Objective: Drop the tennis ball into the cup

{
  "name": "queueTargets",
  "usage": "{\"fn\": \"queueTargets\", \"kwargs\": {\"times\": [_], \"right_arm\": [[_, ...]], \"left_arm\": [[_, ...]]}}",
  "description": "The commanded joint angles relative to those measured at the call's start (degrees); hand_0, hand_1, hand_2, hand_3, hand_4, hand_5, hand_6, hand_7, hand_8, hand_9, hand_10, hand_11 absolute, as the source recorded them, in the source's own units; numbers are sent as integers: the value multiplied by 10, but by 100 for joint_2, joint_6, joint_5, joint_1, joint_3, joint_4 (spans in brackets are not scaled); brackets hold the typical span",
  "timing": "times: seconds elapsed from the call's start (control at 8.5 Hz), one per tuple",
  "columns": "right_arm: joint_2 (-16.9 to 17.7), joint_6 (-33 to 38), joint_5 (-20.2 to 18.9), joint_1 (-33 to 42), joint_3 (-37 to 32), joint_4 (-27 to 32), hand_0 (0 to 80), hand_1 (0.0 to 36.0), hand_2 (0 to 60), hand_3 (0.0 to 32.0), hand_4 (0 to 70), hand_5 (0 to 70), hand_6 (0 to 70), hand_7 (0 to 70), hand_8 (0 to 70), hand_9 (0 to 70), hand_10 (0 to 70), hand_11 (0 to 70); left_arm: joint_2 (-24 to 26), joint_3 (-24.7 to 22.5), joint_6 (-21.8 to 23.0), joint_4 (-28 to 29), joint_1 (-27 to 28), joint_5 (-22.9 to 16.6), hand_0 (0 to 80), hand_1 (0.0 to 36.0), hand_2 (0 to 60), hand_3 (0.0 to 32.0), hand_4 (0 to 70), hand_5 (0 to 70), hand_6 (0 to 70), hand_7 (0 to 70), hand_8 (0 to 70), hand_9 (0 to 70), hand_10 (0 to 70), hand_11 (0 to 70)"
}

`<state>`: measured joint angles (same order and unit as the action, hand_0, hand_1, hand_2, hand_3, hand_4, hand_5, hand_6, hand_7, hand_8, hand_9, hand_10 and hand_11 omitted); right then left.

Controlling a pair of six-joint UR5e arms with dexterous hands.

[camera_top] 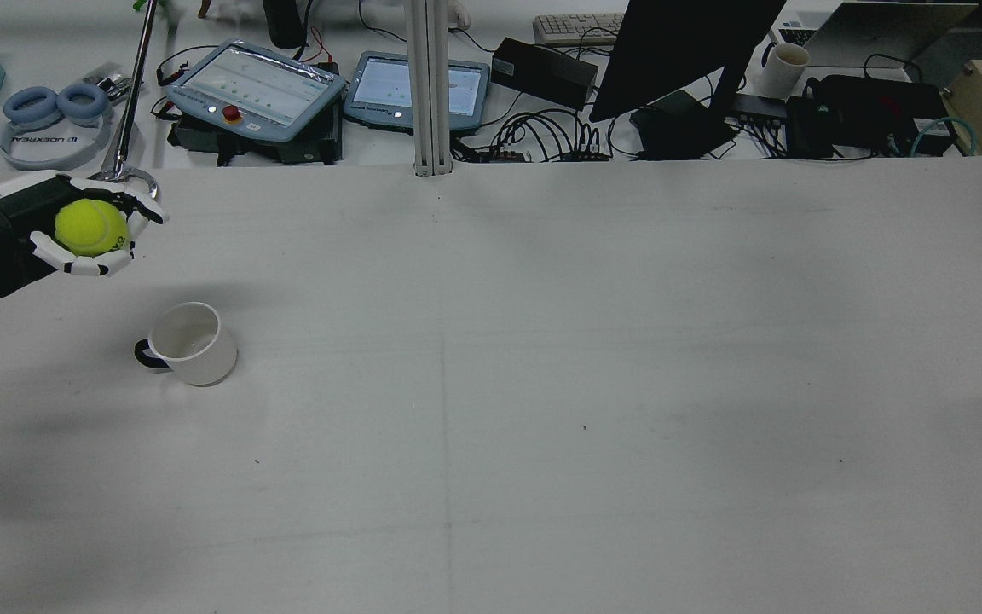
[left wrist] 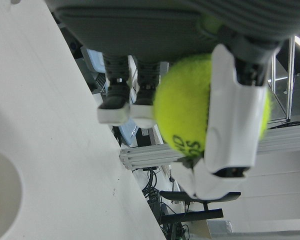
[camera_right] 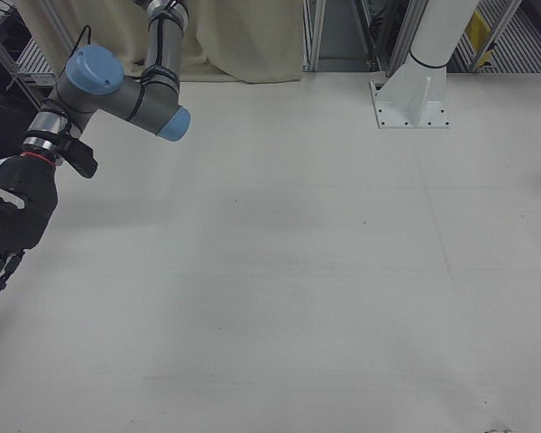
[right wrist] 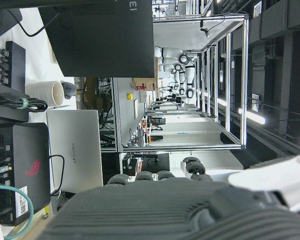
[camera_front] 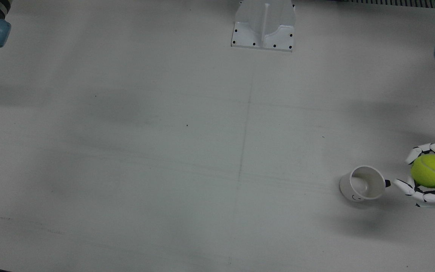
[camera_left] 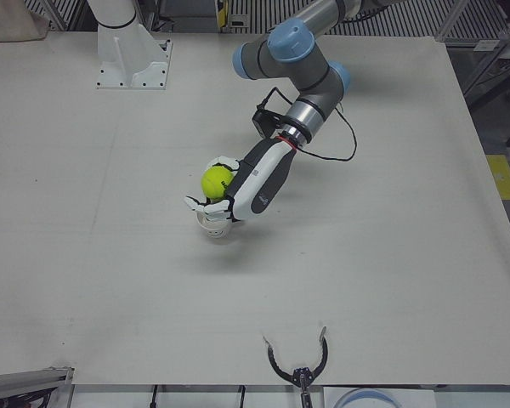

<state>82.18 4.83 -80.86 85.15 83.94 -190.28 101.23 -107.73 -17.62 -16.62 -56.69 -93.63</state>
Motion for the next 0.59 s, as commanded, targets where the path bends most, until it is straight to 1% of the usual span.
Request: {"fn": "queueTargets", "kwargs": {"times": [0.0, 0.12, 0.24, 0.35, 0.47], "right_arm": [[0, 0, 0, 1, 0, 0, 0, 0, 0, 0, 0, 0, 0, 0, 0, 0, 0, 0], [0, 0, 0, 1, 0, 0, 0, 0, 0, 0, 0, 0, 0, 0, 0, 0, 0, 0], [0, 0, 0, 1, 0, 0, 0, 0, 0, 0, 0, 0, 0, 0, 0, 0, 0, 0], [0, 0, 0, 1, 0, 0, 0, 0, 0, 0, 0, 0, 0, 0, 0, 0, 0, 0], [0, 0, 0, 1, 0, 0, 0, 0, 0, 0, 0, 0, 0, 0, 0, 0, 0, 0]], "left_arm": [[-7, 15, -4, 35, 228, 3, 607, 264, 476, 0, 476, 267, 700, 700, 578, 700, 443, 635], [-33, 15, 4, 201, 220, 3, 563, 187, 154, 0, 352, 180, 654, 700, 407, 552, 254, 380], [-33, 6, 4, 255, 228, 3, 581, 221, 73, 0, 276, 113, 342, 560, 201, 314, 125, 199], [-33, 15, -4, 264, 246, 3, 618, 278, 37, 0, 196, 63, 84, 329, 24, 86, 24, 59], [-42, 15, -4, 264, 246, -6, 653, 315, 48, 0, 138, 58, 28, 259, 1, 37, 3, 32]]}}
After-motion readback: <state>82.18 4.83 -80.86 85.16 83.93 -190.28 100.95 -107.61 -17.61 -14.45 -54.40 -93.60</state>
